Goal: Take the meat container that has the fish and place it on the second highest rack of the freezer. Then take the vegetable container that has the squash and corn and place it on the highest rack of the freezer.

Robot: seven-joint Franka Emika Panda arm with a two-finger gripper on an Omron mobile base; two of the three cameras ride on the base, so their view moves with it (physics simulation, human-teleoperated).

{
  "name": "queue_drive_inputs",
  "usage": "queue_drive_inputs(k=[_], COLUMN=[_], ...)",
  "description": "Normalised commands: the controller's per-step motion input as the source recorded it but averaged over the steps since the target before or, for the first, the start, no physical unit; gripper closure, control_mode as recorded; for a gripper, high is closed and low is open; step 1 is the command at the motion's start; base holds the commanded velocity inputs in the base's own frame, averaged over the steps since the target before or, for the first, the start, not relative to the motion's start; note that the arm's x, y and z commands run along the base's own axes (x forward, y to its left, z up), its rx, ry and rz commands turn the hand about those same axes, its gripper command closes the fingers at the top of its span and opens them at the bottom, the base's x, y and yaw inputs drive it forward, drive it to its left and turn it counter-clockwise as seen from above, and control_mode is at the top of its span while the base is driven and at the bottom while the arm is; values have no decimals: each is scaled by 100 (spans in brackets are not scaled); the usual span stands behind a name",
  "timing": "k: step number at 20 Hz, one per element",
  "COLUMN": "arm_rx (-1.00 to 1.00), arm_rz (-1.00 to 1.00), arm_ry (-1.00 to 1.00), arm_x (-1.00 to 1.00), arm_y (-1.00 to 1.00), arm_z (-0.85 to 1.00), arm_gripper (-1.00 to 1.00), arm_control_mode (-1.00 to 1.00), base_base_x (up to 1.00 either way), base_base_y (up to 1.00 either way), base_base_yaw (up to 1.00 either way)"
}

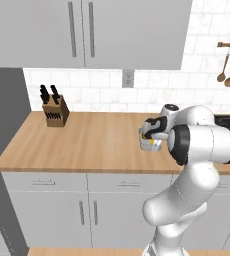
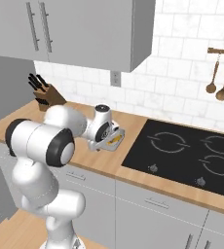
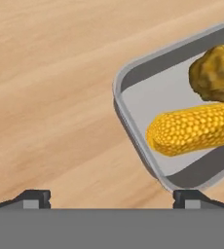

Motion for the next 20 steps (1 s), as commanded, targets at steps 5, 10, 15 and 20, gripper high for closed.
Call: queue_drive_inputs(k=[5,10,15,20], arm_rx=[0,0,0,0], arm_rz=[0,0,2,3], arm_ry=[0,0,0,1], arm_x=[36,34,26,15], arm_y=[-1,0,0,-3], arm_z=[-28,-29,-31,-38], arm_gripper=[-100,-100,100,100], arm_control_mode=[-100,-100,-100,-100], base_base_x=[0,0,0,0], base_base_y=[0,0,0,0], base_base_yaw=[0,0,0,0])
